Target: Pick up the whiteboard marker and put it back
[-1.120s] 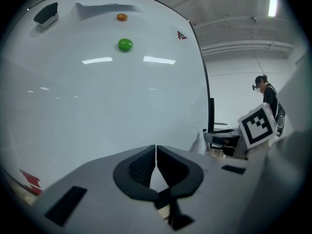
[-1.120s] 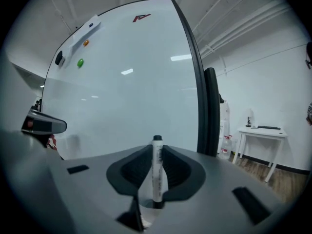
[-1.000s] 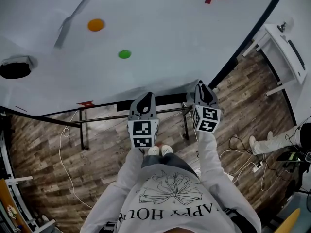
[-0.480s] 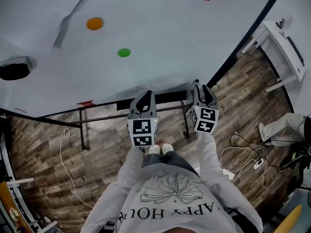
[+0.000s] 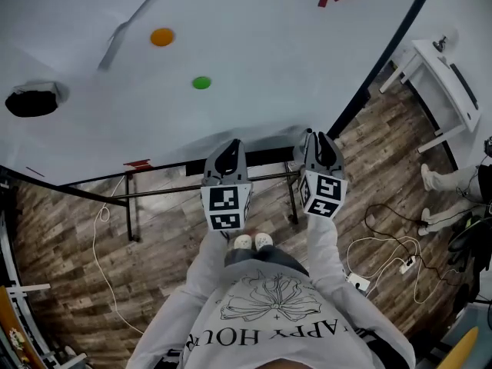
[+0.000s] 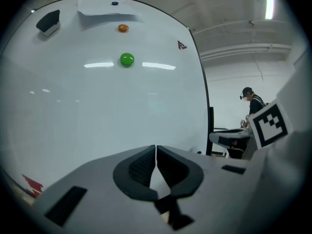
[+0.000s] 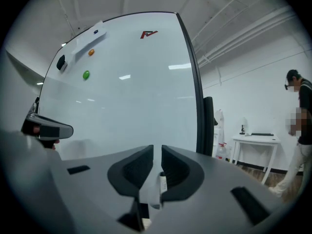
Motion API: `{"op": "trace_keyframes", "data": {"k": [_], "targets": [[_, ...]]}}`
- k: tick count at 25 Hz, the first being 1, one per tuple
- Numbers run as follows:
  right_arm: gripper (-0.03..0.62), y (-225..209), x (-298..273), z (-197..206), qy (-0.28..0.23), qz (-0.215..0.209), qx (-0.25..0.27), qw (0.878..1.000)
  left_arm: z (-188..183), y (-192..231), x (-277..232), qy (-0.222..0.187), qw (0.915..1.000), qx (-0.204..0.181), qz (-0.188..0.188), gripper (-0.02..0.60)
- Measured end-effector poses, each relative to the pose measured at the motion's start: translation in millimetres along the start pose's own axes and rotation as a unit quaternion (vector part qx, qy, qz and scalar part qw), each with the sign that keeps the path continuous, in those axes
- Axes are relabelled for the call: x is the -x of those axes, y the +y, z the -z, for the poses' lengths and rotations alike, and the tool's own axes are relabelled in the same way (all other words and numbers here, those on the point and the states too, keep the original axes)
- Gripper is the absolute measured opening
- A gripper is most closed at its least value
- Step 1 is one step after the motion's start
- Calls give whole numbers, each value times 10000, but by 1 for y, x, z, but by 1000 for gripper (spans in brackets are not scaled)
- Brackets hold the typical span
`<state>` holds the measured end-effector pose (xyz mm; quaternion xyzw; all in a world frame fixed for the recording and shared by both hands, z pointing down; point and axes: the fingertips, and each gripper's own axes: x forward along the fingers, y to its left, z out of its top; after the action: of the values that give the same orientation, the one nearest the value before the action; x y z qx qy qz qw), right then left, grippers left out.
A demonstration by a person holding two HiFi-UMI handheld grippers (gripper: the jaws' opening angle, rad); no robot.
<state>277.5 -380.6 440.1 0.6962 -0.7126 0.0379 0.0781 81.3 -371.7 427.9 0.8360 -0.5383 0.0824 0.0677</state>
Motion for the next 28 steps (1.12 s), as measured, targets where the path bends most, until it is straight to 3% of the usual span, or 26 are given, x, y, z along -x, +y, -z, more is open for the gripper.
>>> {"op": "trace_keyframes", "data": {"k": [13, 28], "targets": [[31, 12, 22, -31, -382, -38, 20, 9993, -22, 7, 21, -331, 9993, 20, -184, 9], [15, 16, 39, -33, -450, -96, -52, 9989, -25, 5, 37, -406, 9987, 39, -299, 9]]}}
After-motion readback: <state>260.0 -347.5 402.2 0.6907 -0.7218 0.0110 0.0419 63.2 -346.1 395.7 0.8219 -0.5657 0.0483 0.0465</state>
